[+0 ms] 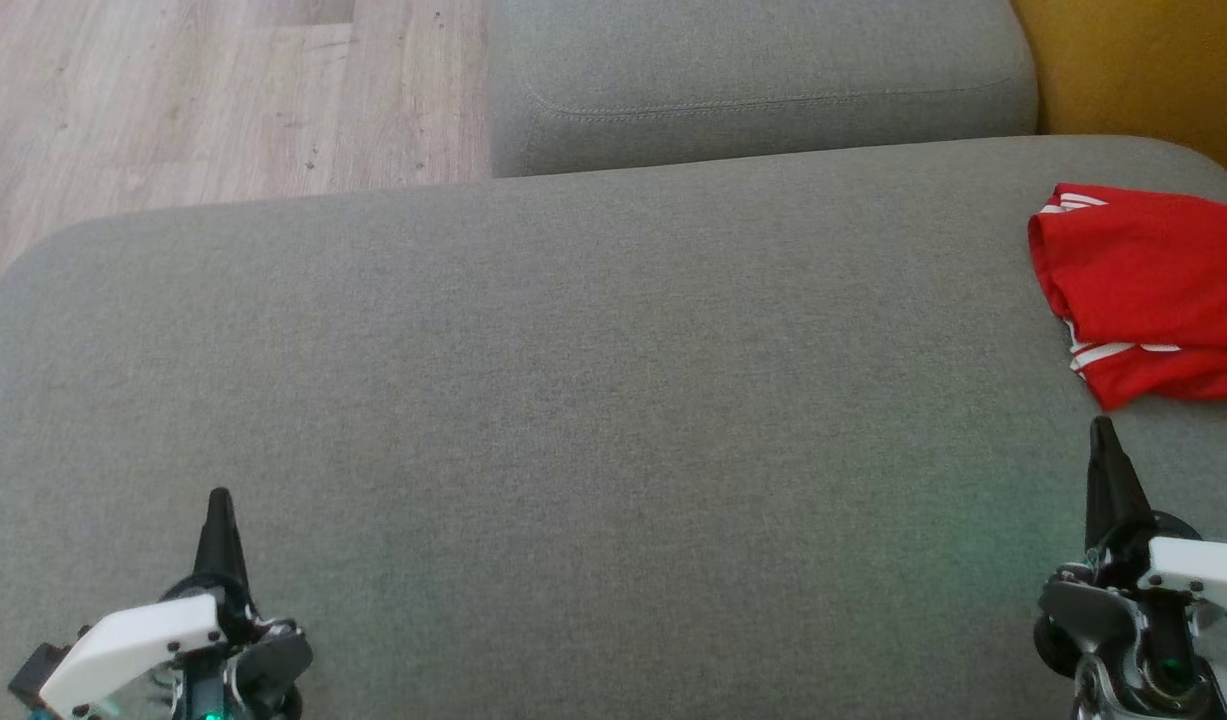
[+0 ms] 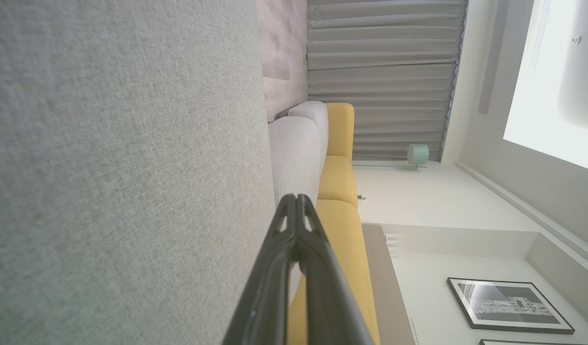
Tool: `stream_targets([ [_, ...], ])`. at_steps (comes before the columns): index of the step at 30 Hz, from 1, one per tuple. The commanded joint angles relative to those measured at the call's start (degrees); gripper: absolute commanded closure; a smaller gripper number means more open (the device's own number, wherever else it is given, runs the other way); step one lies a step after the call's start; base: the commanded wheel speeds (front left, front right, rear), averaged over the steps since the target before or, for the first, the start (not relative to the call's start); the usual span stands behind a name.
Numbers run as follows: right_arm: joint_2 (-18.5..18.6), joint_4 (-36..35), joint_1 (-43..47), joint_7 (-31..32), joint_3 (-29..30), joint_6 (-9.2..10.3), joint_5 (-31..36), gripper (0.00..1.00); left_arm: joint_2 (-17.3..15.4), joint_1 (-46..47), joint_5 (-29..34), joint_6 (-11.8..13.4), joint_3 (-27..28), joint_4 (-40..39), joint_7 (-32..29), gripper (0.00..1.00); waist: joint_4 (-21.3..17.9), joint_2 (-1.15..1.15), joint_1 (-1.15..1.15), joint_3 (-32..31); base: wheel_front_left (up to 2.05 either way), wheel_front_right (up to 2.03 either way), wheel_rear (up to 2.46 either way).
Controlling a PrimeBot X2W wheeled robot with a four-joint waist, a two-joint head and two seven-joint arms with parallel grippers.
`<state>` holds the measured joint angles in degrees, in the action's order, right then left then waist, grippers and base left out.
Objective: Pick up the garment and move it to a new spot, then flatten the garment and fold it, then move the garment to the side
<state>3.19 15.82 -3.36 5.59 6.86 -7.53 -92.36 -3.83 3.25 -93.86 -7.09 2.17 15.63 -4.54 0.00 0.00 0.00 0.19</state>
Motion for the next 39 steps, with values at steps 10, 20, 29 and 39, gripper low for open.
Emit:
stream_targets([
  [10,0.1,-1.8,-2.8,0.4,-0.9,0.04,-0.3,1.0,-0.3,2.8,0.3,-0.4,2.6,-1.7,-0.6,1.0,0.0,0.0,0.0,0.0,0.0,0.0,0.0],
  [20,0.1,-1.8,-2.8,0.5,-0.8,0.04,-0.2,1.0,-0.2,2.8,0.4,-0.4,2.8,-1.6,-0.7,1.0,0.0,0.0,0.0,0.0,0.0,0.0,0.0],
  [29,0.0,-1.8,-2.8,0.6,-0.8,0.04,-0.1,1.0,0.0,2.8,0.6,-0.4,3.0,-1.6,-0.9,1.0,0.0,0.0,0.0,0.0,0.0,0.0,0.0],
  [39,0.0,-1.8,-2.8,0.6,-0.7,0.04,-0.1,1.0,0.1,2.8,0.7,-0.4,3.2,-1.6,-1.0,1.0,0.0,0.0,0.0,0.0,0.0,0.0,0.0],
])
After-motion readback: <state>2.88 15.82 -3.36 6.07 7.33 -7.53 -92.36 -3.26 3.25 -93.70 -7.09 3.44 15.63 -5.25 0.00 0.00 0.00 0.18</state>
